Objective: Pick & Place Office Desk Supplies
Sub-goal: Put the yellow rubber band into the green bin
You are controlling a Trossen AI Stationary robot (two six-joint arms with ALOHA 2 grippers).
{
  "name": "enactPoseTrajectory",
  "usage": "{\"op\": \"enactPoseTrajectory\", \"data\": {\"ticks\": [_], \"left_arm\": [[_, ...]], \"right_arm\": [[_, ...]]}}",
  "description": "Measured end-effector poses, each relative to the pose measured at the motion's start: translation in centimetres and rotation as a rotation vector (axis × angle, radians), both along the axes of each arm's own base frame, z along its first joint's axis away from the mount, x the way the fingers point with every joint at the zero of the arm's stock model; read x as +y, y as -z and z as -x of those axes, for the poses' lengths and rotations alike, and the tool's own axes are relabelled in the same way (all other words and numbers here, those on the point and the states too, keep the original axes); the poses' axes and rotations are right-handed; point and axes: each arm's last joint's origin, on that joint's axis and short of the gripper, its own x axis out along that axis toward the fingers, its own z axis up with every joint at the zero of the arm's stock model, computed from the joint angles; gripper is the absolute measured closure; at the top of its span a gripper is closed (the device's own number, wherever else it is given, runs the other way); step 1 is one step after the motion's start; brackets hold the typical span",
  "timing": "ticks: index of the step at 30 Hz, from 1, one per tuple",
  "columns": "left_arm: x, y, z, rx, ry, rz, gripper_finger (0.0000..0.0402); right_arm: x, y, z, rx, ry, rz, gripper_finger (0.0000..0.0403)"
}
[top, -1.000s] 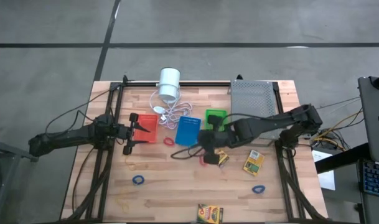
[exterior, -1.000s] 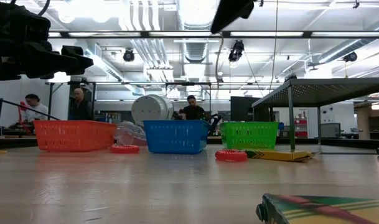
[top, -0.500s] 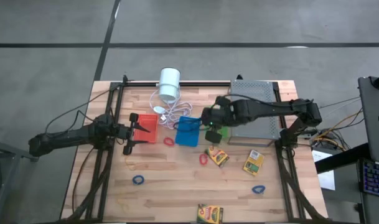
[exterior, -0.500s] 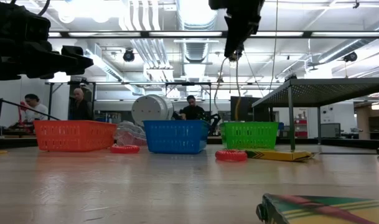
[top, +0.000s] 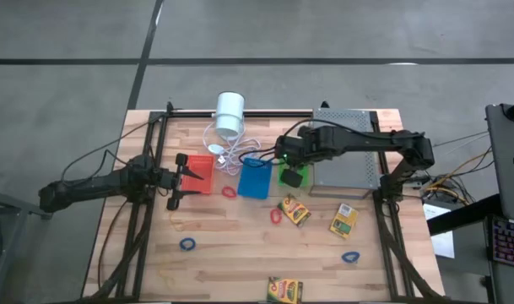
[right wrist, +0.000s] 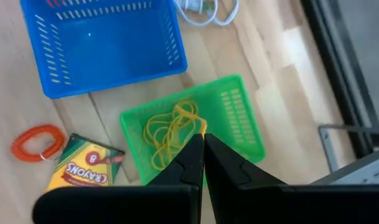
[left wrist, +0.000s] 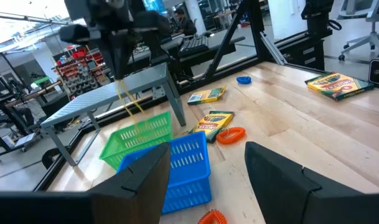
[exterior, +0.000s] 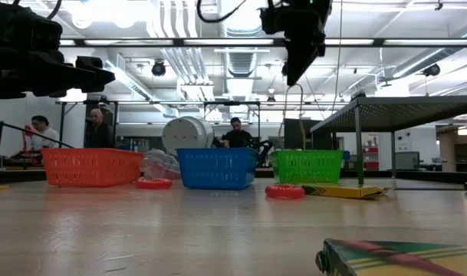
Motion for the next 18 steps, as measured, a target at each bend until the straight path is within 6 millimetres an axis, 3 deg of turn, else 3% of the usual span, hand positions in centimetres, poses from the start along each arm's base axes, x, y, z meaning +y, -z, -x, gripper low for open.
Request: {"op": "enactPoseTrajectory", "data": {"ticks": [18], "left_arm": [[0.0,0.0,0.0,0.000,0.000,0.000,0.0192]], "right_arm": [[-0.8,8.1,1.0,0.061,0.002,-0.138,0.0394]]}}
